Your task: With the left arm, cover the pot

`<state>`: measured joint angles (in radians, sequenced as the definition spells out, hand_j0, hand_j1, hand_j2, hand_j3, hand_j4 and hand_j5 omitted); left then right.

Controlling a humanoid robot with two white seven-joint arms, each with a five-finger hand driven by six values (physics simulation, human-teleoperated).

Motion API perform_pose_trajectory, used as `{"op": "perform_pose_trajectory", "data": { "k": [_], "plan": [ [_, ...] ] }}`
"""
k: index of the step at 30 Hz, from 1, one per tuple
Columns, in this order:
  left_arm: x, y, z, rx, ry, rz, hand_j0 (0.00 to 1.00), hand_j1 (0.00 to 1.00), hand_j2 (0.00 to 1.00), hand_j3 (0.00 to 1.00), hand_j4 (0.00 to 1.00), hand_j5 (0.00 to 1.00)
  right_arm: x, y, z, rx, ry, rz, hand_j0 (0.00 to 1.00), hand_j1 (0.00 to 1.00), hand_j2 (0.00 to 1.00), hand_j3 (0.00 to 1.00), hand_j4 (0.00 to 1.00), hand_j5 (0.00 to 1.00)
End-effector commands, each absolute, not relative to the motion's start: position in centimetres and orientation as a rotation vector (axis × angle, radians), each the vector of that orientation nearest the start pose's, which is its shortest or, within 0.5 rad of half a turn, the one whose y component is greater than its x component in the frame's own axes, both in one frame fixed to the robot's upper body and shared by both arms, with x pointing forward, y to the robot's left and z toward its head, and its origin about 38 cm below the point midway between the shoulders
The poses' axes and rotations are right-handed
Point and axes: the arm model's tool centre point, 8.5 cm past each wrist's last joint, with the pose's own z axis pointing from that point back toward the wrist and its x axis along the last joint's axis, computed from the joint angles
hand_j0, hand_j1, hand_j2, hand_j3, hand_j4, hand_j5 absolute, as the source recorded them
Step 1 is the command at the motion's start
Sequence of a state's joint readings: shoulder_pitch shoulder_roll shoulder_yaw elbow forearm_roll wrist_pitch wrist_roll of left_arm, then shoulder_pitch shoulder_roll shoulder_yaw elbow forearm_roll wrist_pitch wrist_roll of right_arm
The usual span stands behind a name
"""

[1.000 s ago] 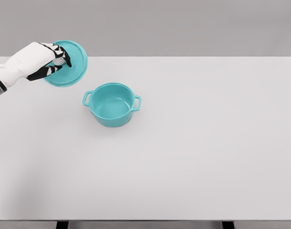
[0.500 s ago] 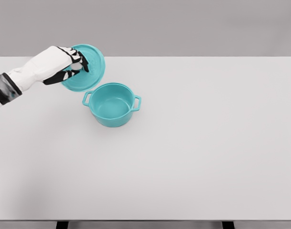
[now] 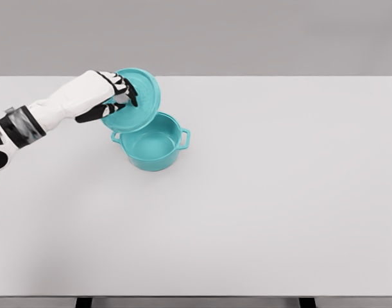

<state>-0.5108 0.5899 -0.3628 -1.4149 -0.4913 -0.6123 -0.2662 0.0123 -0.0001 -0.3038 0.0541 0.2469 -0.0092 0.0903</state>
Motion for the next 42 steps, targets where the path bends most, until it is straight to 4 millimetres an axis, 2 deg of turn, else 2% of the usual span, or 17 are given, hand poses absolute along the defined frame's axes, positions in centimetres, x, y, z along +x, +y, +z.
{"op": "perform_pose_trajectory", "data": {
  "k": [1,6,22,31,42],
  "plan": [
    [44.4,26.6,21.5,0.471,-1.873,-1.684,0.47,0.47,0.47,0.47,0.47,0.47,-2.4,-25.8,-26.1,0.017,0.049,-0.062,1.0,1.0,1.0,1.0,1.0,1.0],
    [44.2,25.6,20.7,0.434,-1.877,-1.696,0.47,0.47,0.47,0.47,0.47,0.47,-2.4,-25.8,-26.1,0.017,0.049,-0.062,1.0,1.0,1.0,1.0,1.0,1.0],
    [44.1,25.3,18.6,0.387,-1.827,-1.712,0.5,0.5,0.5,0.5,0.5,0.5,-2.4,-25.8,-26.1,0.017,0.049,-0.062,1.0,1.0,1.0,1.0,1.0,1.0],
    [44.1,23.8,17.7,0.342,-1.841,-1.696,0.49,0.49,0.49,0.49,0.49,0.49,-2.5,-25.8,-26.1,0.018,0.051,-0.062,1.0,1.0,1.0,1.0,1.0,1.0],
    [44.1,23.8,16.6,0.321,-1.812,-1.703,0.49,0.49,0.49,0.49,0.49,0.49,-2.4,-25.8,-26.1,0.017,0.049,-0.062,1.0,1.0,1.0,1.0,1.0,1.0]
  ]
}}
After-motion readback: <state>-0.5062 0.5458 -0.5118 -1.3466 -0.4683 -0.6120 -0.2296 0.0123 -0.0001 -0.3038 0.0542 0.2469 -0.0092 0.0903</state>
